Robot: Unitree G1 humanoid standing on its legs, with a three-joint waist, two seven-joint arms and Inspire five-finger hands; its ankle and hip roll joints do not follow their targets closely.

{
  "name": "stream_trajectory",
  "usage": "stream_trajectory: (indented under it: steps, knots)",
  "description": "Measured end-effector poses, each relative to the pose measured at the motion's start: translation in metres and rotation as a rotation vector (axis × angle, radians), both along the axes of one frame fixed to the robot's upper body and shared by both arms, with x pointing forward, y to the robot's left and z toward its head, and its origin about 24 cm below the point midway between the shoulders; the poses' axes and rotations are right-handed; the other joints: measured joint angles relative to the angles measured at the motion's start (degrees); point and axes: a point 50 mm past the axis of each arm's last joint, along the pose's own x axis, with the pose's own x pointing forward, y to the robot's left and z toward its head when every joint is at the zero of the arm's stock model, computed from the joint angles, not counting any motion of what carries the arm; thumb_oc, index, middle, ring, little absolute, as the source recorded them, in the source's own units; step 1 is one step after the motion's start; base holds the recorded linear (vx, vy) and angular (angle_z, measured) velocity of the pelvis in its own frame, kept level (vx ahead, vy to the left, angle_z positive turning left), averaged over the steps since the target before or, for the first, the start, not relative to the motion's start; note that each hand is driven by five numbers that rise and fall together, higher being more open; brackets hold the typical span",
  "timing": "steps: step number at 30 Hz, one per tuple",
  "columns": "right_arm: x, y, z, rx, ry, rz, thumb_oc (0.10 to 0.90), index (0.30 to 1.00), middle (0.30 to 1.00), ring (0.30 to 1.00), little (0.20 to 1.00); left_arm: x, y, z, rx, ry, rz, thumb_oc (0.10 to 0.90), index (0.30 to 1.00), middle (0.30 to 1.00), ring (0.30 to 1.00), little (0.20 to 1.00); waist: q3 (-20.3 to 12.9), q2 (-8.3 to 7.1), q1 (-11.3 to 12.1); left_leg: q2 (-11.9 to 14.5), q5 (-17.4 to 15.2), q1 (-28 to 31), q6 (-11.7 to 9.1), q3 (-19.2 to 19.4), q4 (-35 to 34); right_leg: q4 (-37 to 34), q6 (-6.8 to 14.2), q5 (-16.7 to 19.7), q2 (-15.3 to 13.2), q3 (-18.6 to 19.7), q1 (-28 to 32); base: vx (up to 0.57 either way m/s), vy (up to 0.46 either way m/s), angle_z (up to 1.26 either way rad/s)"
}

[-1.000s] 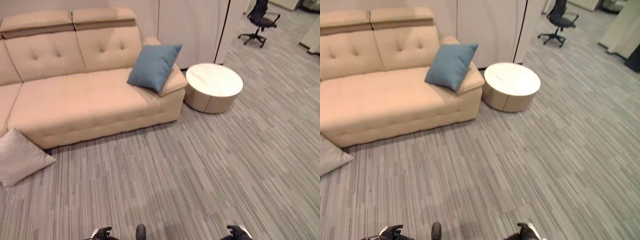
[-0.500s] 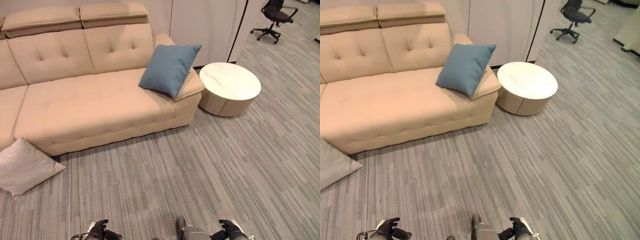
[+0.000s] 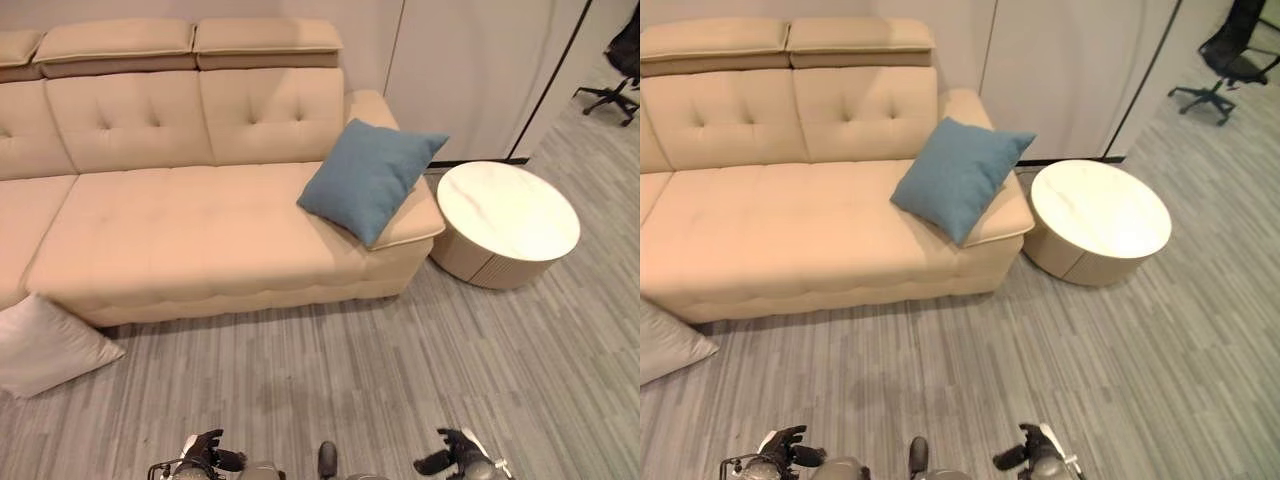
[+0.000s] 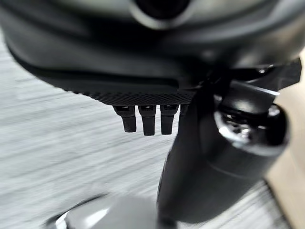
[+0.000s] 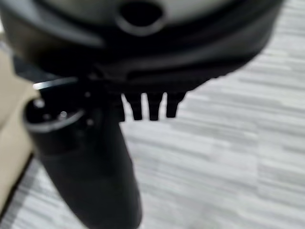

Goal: Pick up all the scattered cushions and arrange them neatly on the sofa.

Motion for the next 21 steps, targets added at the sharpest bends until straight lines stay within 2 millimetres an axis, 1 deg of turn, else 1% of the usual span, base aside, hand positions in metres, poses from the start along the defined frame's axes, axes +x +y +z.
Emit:
stream_trajectory:
  steps: [1,2,3,4,5,6,7,8,9,10,11,13,14,15,16,17,18,19,20,21]
  knots:
    - [-0.001,-0.001,0.000,-0.003,0.001,-0.001,0.800,0.900,0.900,0.900,0.900,-0.001,0.001,0.000,0.001,0.004,0.000,0.800,0.900,0.900,0.900,0.900,-0.3,0.18,0.0,0.1,0.8,0.2,0.1,0.2,-5.4,-0.9,0.0,-0.2,0.1,0.0,1.0,0.34,0.096,-0.23]
    - [0.001,-0.007,0.002,-0.017,-0.002,0.001,0.800,0.900,0.900,0.900,0.900,-0.003,0.000,-0.001,-0.005,0.011,0.002,0.800,0.900,0.900,0.900,0.900,-0.4,1.84,-0.5,0.4,4.4,0.0,0.6,0.7,-15.9,-0.9,1.0,-1.3,1.0,0.3,2.2,0.46,0.131,-0.27]
    - [0.001,-0.008,0.002,-0.022,0.005,-0.002,0.800,0.900,0.900,0.900,0.900,-0.005,-0.001,-0.002,-0.009,0.020,0.010,0.800,0.900,0.900,0.900,0.900,-0.9,2.68,-0.6,-0.2,6.6,1.6,0.8,-0.3,-24.0,-0.9,2.2,-2.1,1.3,0.8,2.6,0.34,0.104,-0.32]
    - [-0.004,-0.010,0.001,-0.028,0.026,-0.009,0.800,0.900,0.900,0.900,0.900,-0.007,-0.001,-0.003,-0.011,0.031,0.014,0.800,0.900,0.900,0.900,0.900,-1.1,3.13,-0.6,-0.8,8.8,2.6,0.9,-2.2,-30.2,-0.9,3.2,-3.1,1.3,1.3,3.4,0.33,0.111,-0.22]
    - [-0.010,-0.011,-0.001,-0.031,0.044,-0.015,0.800,0.900,0.900,0.900,0.900,-0.008,-0.002,-0.004,-0.012,0.035,0.015,0.800,0.900,0.900,0.900,0.900,-1.2,3.26,-0.6,-1.5,10.5,2.8,1.2,-3.6,-32.8,-0.8,3.6,-3.8,1.2,1.8,4.0,0.20,0.075,-0.19]
    - [-0.013,-0.012,-0.002,-0.030,0.052,-0.017,0.800,0.900,0.900,0.900,0.900,-0.007,-0.002,-0.004,-0.013,0.031,0.014,0.800,0.900,0.900,0.900,0.900,-1.1,3.36,-0.4,-1.8,11.6,3.0,2.1,-3.7,-33.7,-0.8,3.8,-4.1,1.2,2.3,4.8,0.31,0.125,-0.30]
    - [-0.018,-0.012,-0.003,-0.029,0.066,-0.021,0.800,0.900,0.900,0.900,0.900,-0.013,-0.002,-0.005,-0.018,0.046,0.019,0.800,0.900,0.900,0.900,0.900,-1.4,3.56,-0.4,-2.2,12.8,4.1,3.6,-3.9,-35.3,-0.8,4.6,-4.6,1.1,3.4,5.9,0.30,0.178,-0.66]
    - [-0.027,-0.017,-0.005,-0.039,0.084,-0.025,0.800,0.900,0.900,0.900,0.900,-0.032,-0.008,-0.012,-0.039,0.099,0.029,0.800,0.900,0.900,0.900,0.900,-2.7,5.92,-0.6,-1.8,12.3,7.2,5.4,-4.2,-35.4,-0.8,6.1,-5.8,2.3,4.8,8.7,0.30,0.179,-0.67]
    - [-0.032,-0.018,-0.005,-0.042,0.094,-0.028,0.800,0.900,0.900,0.900,0.900,-0.038,-0.009,-0.014,-0.045,0.120,0.033,0.800,0.900,0.900,0.900,0.900,-3.4,6.62,-0.6,-1.3,14.0,7.8,6.3,-4.7,-35.2,-0.5,6.2,-6.5,2.7,5.2,9.4,0.25,0.194,-0.57]
    - [-0.035,-0.018,-0.006,-0.042,0.103,-0.030,0.800,0.900,0.900,0.900,0.900,-0.042,-0.009,-0.015,-0.047,0.134,0.037,0.800,0.900,0.900,0.900,0.900,-3.8,6.69,-0.5,-1.3,16.2,8.1,6.5,-4.9,-35.0,0.0,6.1,-7.2,2.6,5.5,9.6,0.16,0.122,-0.38]
    - [-0.048,-0.011,-0.012,-0.025,0.143,-0.021,0.800,0.900,0.900,0.900,0.900,-0.051,-0.007,-0.017,-0.042,0.172,0.043,0.800,0.900,0.900,0.900,0.900,-5.7,6.03,-0.7,-2.5,16.1,9.4,7.5,-4.4,-34.4,7.4,6.6,-10.7,1.2,5.1,7.5,0.24,0.175,-0.25]
    - [-0.055,-0.007,-0.015,-0.015,0.166,-0.027,0.800,0.900,0.900,0.900,0.900,-0.041,-0.006,-0.015,-0.037,0.147,0.022,0.800,0.900,0.900,0.900,0.900,-6.3,5.33,-0.7,-4.4,14.2,10.5,8.9,-4.3,-34.8,18.0,7.4,-13.9,-0.4,4.3,2.9,0.30,0.240,-0.07]
    - [-0.054,-0.005,-0.015,-0.012,0.163,-0.024,0.800,0.900,0.900,0.900,0.900,-0.035,-0.007,-0.014,-0.037,0.134,0.018,0.800,0.900,0.900,0.900,0.900,-6.2,5.22,-0.8,-5.2,13.6,11.8,9.9,-4.2,-35.4,24.1,7.5,-14.6,-1.0,4.3,0.6,0.25,0.229,-0.11]
    - [-0.048,-0.003,-0.014,-0.004,0.143,-0.018,0.800,0.900,0.900,0.900,0.900,-0.034,-0.008,-0.014,-0.039,0.133,0.015,0.800,0.900,0.900,0.900,0.900,-5.5,6.01,-0.7,-5.4,12.8,13.4,10.8,-4.0,-35.5,35.9,7.5,-14.0,-1.3,3.9,-4.6,0.17,0.141,-0.18]
    - [-0.045,0.002,-0.014,0.008,0.123,-0.010,0.800,0.900,0.900,0.900,0.900,-0.034,-0.008,-0.013,-0.034,0.132,-0.001,0.800,0.900,0.900,0.900,0.900,-4.8,6.48,-0.7,-5.7,12.6,15.7,10.9,-3.4,-36.6,45.5,8.4,-13.4,-1.9,3.7,-8.6,0.16,0.108,-0.14]
    - [-0.044,0.005,-0.015,0.018,0.118,-0.005,0.800,0.900,0.900,0.900,0.900,-0.032,-0.007,-0.013,-0.028,0.129,-0.016,0.800,0.900,0.900,0.900,0.900,-4.5,6.67,-0.6,-6.3,12.1,16.7,11.1,-2.9,-36.5,47.6,9.1,-14.0,-2.5,3.8,-10.5,0.12,0.069,-0.14]
    - [-0.041,0.010,-0.015,0.032,0.107,0.000,0.800,0.900,0.900,0.900,0.900,-0.030,-0.005,-0.011,-0.020,0.117,-0.023,0.800,0.900,0.900,0.900,0.900,-4.0,6.56,-0.3,-6.8,11.3,18.4,11.3,-2.0,-36.8,47.3,9.3,-14.1,-3.4,3.7,-12.7,0.20,0.050,-0.23]
    - [-0.036,0.014,-0.015,0.040,0.096,0.005,0.800,0.900,0.900,0.900,0.900,-0.030,-0.003,-0.011,-0.014,0.116,-0.023,0.800,0.900,0.900,0.900,0.900,-3.6,6.72,0.6,-7.2,11.2,19.0,11.6,-1.4,-36.9,45.9,9.2,-14.1,-3.9,3.5,-14.4,0.22,0.024,-0.14]
    - [-0.036,0.015,-0.014,0.043,0.088,0.009,0.800,0.900,0.900,0.900,0.900,-0.025,-0.002,-0.009,-0.011,0.104,-0.025,0.800,0.900,0.900,0.900,0.900,-3.6,6.86,0.5,-7.4,10.4,19.6,11.0,-1.7,-36.9,43.3,9.3,-14.1,-4.0,3.5,-15.4,0.42,0.019,-0.14]
    - [-0.028,0.014,-0.012,0.037,0.069,0.018,0.800,0.900,0.900,0.900,0.900,-0.024,0.001,-0.008,-0.007,0.092,-0.012,0.800,0.900,0.900,0.900,0.900,-3.4,7.20,1.1,-7.1,8.6,20.5,9.6,-1.4,-37.0,32.3,9.5,-13.8,-4.4,0.5,-16.0,0.37,-0.010,-0.17]
